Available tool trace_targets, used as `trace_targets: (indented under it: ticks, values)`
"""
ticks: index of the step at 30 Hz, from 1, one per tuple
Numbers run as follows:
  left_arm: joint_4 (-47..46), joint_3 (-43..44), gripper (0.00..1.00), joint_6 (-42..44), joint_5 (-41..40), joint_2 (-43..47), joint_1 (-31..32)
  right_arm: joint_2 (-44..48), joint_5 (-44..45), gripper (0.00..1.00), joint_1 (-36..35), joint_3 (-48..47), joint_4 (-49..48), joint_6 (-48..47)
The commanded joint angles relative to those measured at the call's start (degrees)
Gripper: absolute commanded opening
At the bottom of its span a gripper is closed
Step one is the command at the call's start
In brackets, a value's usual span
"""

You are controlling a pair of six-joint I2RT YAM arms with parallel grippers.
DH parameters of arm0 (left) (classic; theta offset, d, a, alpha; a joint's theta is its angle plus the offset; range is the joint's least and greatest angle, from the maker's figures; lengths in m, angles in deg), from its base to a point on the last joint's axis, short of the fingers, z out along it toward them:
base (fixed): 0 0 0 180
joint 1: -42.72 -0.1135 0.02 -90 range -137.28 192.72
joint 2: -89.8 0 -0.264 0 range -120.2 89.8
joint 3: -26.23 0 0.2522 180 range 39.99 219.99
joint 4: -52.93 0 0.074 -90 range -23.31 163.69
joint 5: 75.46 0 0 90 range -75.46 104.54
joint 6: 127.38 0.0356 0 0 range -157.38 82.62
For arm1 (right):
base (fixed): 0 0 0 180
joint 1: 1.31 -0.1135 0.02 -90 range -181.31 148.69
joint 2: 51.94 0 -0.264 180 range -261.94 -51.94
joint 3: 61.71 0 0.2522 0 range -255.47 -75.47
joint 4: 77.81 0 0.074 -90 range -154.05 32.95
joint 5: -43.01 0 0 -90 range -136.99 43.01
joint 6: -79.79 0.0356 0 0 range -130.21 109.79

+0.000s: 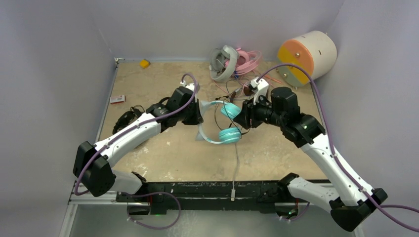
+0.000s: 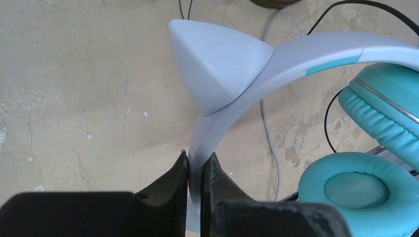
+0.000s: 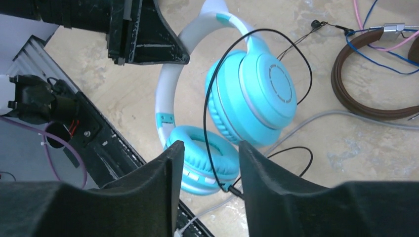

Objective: Wrap the headphones
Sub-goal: Wrap the headphones cable around the headphones.

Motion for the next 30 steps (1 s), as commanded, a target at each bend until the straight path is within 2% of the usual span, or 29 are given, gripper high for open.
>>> trace_targets:
  ticks: [1, 6, 23, 27, 30]
  values:
    - [-2.2, 2.4, 0.00, 0.0, -2.5, 2.8, -0.2, 2.0, -0.2, 0.50, 0.1, 0.9, 2.4, 0.5]
    - [-2.5, 2.5, 0.00, 0.0, -2.8, 3.2, -0.2, 0.8, -1.7, 0.45, 0.1, 1.9, 3.0, 1.0]
    - [-2.4, 2.6, 0.00, -0.3, -2.4, 3.1, -0.3, -4.8, -6.3, 0.38, 0.0, 3.3, -2.6, 2.1]
    - [-2.2, 2.7, 0.00, -0.4, -2.3, 3.4, -0.3, -5.5, -7.0, 0.32, 0.0, 3.4, -3.4, 2.1]
    - [-2.2, 2.7, 0.00, -0.5, -2.3, 3.8, -0.3, -6.1, -7.6, 0.23, 0.0, 3.2, -3.2, 2.2]
